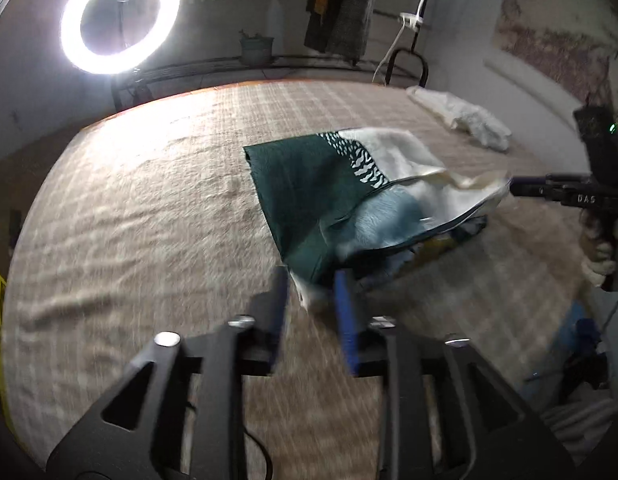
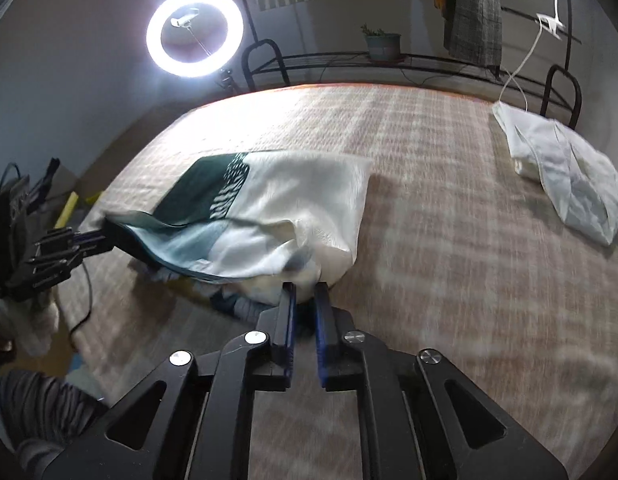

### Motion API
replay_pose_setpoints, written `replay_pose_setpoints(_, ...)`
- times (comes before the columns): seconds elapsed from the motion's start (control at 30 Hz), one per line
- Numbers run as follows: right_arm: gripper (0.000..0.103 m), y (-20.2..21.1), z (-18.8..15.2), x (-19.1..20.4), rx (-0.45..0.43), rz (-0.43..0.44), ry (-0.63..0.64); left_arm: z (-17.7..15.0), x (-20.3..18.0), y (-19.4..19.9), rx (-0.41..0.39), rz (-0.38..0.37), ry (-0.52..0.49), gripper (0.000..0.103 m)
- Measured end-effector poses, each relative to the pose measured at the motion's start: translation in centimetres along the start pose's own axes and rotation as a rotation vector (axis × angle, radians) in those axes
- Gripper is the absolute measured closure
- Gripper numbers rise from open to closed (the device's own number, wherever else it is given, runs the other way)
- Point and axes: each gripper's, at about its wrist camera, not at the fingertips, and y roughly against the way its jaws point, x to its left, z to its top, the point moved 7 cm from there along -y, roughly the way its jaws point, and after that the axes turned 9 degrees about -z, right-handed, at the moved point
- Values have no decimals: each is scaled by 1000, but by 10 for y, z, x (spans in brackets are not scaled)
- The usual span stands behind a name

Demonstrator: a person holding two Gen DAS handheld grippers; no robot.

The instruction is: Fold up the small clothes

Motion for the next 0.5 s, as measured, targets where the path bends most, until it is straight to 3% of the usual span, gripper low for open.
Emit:
replay_pose_setpoints(0.03,73,6,-4,-2,-6,20,-14,-2,2,7,-9,-12,21,66)
replay_pose_setpoints(0.1,57,19,-9,-7,-30,97,-57,-2,10,15,-29,-62,97,66)
replay_pose_setpoints(0.17,54,30,-14,-11,-58,195,-107,-2,28,11,-23,-76,211,66)
replay_pose_setpoints(0.33,53,7,-27,-32,17,196,-287,-13,46,-24,50,-204,487,66)
replay_pose_setpoints(0.5,53,-23,-34,-36,76,247,-431,-22,41,-45,82,-262,580,69)
